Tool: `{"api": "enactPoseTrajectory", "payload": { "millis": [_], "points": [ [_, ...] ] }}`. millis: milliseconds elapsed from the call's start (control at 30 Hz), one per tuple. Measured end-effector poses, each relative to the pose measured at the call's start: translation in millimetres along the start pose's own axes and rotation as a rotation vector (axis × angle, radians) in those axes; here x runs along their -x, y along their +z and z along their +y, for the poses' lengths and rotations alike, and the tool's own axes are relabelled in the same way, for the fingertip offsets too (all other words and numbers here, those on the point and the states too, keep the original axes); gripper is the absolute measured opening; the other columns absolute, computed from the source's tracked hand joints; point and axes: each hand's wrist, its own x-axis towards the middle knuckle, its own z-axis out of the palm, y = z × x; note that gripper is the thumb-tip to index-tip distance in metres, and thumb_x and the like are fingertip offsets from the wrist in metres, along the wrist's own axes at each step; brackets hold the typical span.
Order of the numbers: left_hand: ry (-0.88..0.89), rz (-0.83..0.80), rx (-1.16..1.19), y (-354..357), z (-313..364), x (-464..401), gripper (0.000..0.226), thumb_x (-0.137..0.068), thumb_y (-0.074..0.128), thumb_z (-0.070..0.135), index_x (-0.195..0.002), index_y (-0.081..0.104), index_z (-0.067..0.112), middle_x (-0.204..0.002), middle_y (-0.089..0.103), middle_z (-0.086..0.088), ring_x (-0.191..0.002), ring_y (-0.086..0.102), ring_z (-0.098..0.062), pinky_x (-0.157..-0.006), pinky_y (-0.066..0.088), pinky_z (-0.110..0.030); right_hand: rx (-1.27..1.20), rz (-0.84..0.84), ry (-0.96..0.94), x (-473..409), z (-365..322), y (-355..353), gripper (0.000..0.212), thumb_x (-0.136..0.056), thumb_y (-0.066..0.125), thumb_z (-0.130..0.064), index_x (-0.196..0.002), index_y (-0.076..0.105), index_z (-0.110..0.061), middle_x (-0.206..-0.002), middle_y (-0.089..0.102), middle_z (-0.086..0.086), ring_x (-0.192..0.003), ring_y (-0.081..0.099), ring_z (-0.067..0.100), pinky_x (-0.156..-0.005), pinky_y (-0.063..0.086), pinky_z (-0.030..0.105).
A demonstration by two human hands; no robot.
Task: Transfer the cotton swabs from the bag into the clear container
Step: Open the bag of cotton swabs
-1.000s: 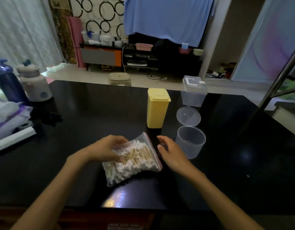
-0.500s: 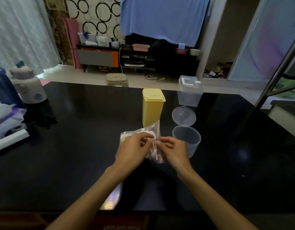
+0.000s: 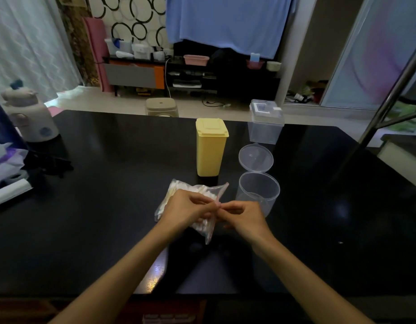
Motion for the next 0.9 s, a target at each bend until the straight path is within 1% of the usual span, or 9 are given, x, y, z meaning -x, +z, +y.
{"api": "enactPoseTrajectory", "payload": {
  "millis": [233, 300, 367, 433, 500, 567, 667, 767, 900],
  "points": [
    [-0.116, -0.180, 0.086, -13, 1, 2, 0.017, -0.086, 0.065, 0.020, -0.093, 0.073, 0.007, -0.076, 0.073, -0.003, -0.070, 0.066, -0.006, -0.060, 0.050, -0.012, -0.121, -0.112, 0.220, -3, -4, -1, 0.016, -0.080, 0.072, -0.013, -0.094, 0.070, -0.007, -0.086, 0.071, 0.004, -0.075, 0.066, 0.007, -0.062, 0.051, 0.011],
    [-0.070, -0.169, 0.077, -14, -1, 2, 0.013, -0.087, 0.064, 0.017, -0.090, 0.073, 0.008, -0.071, 0.073, 0.001, -0.067, 0.067, -0.003, -0.056, 0.049, -0.011, -0.130, -0.152, 0.241, -2, -6, -3, 0.023, -0.082, 0.070, -0.016, -0.101, 0.068, -0.004, -0.089, 0.071, 0.005, -0.076, 0.067, 0.005, -0.061, 0.051, 0.010],
    [0.063, -0.107, -0.087, -11, -2, 2, 0.012, -0.088, 0.063, 0.015, -0.086, 0.073, 0.009, -0.061, 0.069, 0.008, -0.060, 0.064, 0.003, -0.054, 0.044, -0.006, -0.094, -0.132, 0.229, 0, -6, -2, 0.025, -0.086, 0.066, -0.016, -0.105, 0.064, -0.001, -0.092, 0.070, 0.009, -0.074, 0.067, 0.007, -0.058, 0.052, 0.012],
    [0.205, -0.008, -0.360, -7, -3, 4, 0.012, -0.089, 0.063, 0.019, -0.084, 0.073, 0.014, -0.059, 0.065, 0.014, -0.059, 0.062, 0.008, -0.056, 0.042, -0.006, -0.009, -0.060, 0.185, 1, -4, -1, 0.021, -0.089, 0.062, -0.014, -0.103, 0.059, 0.001, -0.091, 0.070, 0.013, -0.068, 0.066, 0.011, -0.052, 0.051, 0.014],
    [0.250, 0.082, -0.510, -9, -2, 5, 0.013, -0.090, 0.061, 0.025, -0.085, 0.072, 0.022, -0.065, 0.065, 0.016, -0.065, 0.063, 0.007, -0.065, 0.048, -0.013, 0.053, 0.017, 0.142, 1, -2, 0, 0.012, -0.092, 0.056, -0.011, -0.098, 0.053, -0.001, -0.087, 0.069, 0.014, -0.063, 0.065, 0.013, -0.048, 0.051, 0.016],
    [0.230, 0.147, -0.555, -16, -2, 2, 0.011, -0.090, 0.060, 0.029, -0.085, 0.070, 0.028, -0.069, 0.066, 0.016, -0.069, 0.064, 0.003, -0.073, 0.053, -0.025, 0.087, 0.070, 0.115, 0, -2, -4, 0.005, -0.093, 0.053, -0.007, -0.091, 0.049, -0.005, -0.081, 0.067, 0.013, -0.060, 0.065, 0.015, -0.046, 0.050, 0.017],
    [0.206, 0.188, -0.606, -25, 0, 2, 0.011, -0.088, 0.060, 0.030, -0.079, 0.065, 0.034, -0.074, 0.070, 0.014, -0.077, 0.068, -0.009, -0.077, 0.056, -0.037, 0.268, 0.113, 0.032, -5, 6, -12, 0.017, -0.086, 0.059, -0.003, -0.081, 0.046, -0.014, -0.076, 0.070, 0.011, -0.055, 0.066, 0.018, -0.051, 0.052, 0.026],
    [0.186, 0.229, -0.618, -32, 4, 3, 0.016, -0.085, 0.060, 0.029, -0.071, 0.062, 0.034, -0.065, 0.070, 0.013, -0.069, 0.068, -0.005, -0.074, 0.057, -0.037, 0.582, 0.157, -0.058, -5, 15, -13, 0.019, -0.078, 0.061, -0.012, -0.077, 0.047, -0.024, -0.069, 0.069, 0.003, -0.062, 0.068, 0.019, -0.067, 0.056, 0.041],
    [0.154, 0.267, -0.635, -37, 11, 3, 0.013, -0.078, 0.060, 0.033, -0.066, 0.065, 0.034, -0.064, 0.070, 0.017, -0.068, 0.068, -0.005, -0.076, 0.056, -0.034, 0.742, 0.148, -0.129, -1, 14, -10, 0.012, -0.078, 0.057, -0.015, -0.078, 0.050, -0.025, -0.074, 0.067, -0.002, -0.069, 0.067, 0.019, -0.069, 0.056, 0.043]
  ]
}}
